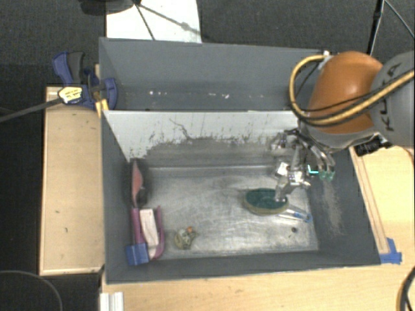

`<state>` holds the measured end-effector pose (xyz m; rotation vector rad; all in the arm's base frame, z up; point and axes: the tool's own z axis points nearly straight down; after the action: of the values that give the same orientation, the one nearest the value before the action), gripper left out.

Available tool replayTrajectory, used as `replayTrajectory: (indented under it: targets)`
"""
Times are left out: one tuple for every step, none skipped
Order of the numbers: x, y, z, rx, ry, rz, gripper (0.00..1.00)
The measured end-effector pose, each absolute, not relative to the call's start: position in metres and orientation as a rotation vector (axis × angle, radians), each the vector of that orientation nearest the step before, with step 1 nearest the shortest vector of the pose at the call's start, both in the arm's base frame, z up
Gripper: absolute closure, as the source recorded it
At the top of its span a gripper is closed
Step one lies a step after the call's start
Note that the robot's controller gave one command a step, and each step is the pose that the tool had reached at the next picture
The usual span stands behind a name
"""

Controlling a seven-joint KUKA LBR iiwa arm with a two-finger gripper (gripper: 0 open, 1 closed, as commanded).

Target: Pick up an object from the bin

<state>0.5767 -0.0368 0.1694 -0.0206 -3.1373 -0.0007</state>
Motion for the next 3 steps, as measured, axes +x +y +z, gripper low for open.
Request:
replayTrajectory:
  targets:
    - [0.5955,-0.0698,0.0974,-0.138,-3.159,-0.008,0.0]
    - [0.5944,-0.0755,0.0939,-0.14,-3.16,0.006,1.0]
    - [0.591,-0.0737,0.0893,-0.136,-3.15,0.002,0.0]
